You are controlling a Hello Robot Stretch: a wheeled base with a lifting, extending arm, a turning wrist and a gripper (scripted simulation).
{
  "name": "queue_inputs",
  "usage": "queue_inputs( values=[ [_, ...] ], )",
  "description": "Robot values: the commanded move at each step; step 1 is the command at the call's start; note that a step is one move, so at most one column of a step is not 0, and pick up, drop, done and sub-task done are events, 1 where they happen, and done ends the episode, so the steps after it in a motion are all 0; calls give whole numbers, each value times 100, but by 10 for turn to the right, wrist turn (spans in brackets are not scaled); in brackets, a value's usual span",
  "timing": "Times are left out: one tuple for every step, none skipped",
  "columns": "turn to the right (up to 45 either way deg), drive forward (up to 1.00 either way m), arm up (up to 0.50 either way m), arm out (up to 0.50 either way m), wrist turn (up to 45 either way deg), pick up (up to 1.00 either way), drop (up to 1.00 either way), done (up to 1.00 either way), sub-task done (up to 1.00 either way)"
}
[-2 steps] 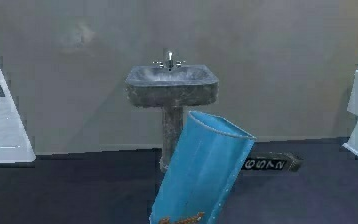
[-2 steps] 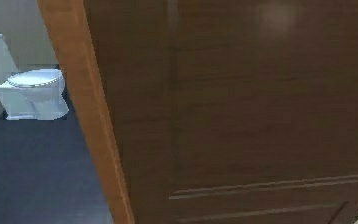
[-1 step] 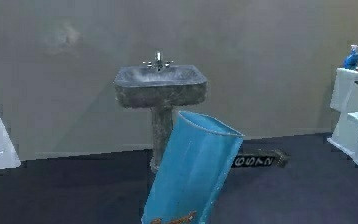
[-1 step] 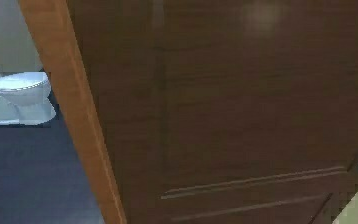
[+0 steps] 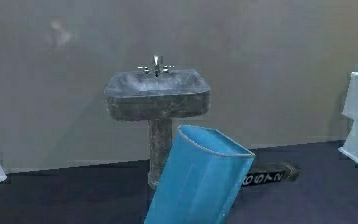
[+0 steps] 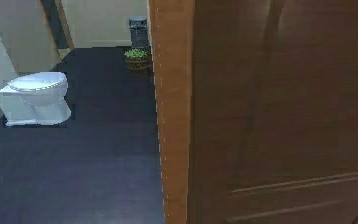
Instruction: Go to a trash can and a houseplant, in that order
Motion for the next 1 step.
queue_inputs(
  values=[
    [30,0,0,0,0,0,0,0,0]
  ],
)
